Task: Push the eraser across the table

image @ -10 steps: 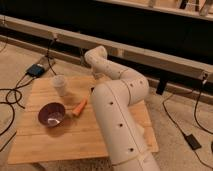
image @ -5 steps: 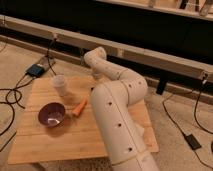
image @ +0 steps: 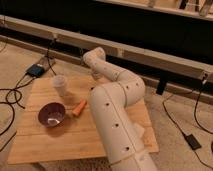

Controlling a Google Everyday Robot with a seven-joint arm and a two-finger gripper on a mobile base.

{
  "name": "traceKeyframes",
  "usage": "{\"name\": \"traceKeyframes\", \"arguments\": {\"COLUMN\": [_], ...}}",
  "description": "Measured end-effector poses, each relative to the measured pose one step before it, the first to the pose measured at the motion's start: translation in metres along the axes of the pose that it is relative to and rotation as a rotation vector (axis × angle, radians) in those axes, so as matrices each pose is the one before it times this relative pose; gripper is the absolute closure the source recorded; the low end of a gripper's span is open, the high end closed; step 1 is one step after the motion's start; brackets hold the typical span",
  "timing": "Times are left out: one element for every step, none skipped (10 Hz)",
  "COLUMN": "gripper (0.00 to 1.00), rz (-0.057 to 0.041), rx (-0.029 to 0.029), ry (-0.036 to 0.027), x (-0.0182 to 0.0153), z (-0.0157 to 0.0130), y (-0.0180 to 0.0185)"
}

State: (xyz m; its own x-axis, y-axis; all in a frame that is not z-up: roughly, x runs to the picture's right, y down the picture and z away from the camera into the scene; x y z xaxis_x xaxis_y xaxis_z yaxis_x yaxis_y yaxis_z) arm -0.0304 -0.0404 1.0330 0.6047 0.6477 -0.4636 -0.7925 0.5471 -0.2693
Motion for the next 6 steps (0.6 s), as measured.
{"name": "traceKeyframes", "arguments": {"gripper": [0.35,0.35,0.35,0.35,0.35,0.35], "rz": [0.0001,0.00007,-0.00051,-0.00057,-0.00122,-0.00172], "rx": [0.00236,0.00527,0.00282,0.00043,0.00071,0.00183], "ry": [-0.00367,-0.00426,0.00411,-0.00159,0.00037,-0.00042], "x": [-0.00206,-0.00251,0.00019,-0.00174,-0.001,-0.00101], "z": [-0.00175,-0.0027,-0.00154,-0.00177,-0.00002,0.00057], "y": [-0.00146,-0.00328,-0.00205,-0.00124,-0.00059,-0.00063]}}
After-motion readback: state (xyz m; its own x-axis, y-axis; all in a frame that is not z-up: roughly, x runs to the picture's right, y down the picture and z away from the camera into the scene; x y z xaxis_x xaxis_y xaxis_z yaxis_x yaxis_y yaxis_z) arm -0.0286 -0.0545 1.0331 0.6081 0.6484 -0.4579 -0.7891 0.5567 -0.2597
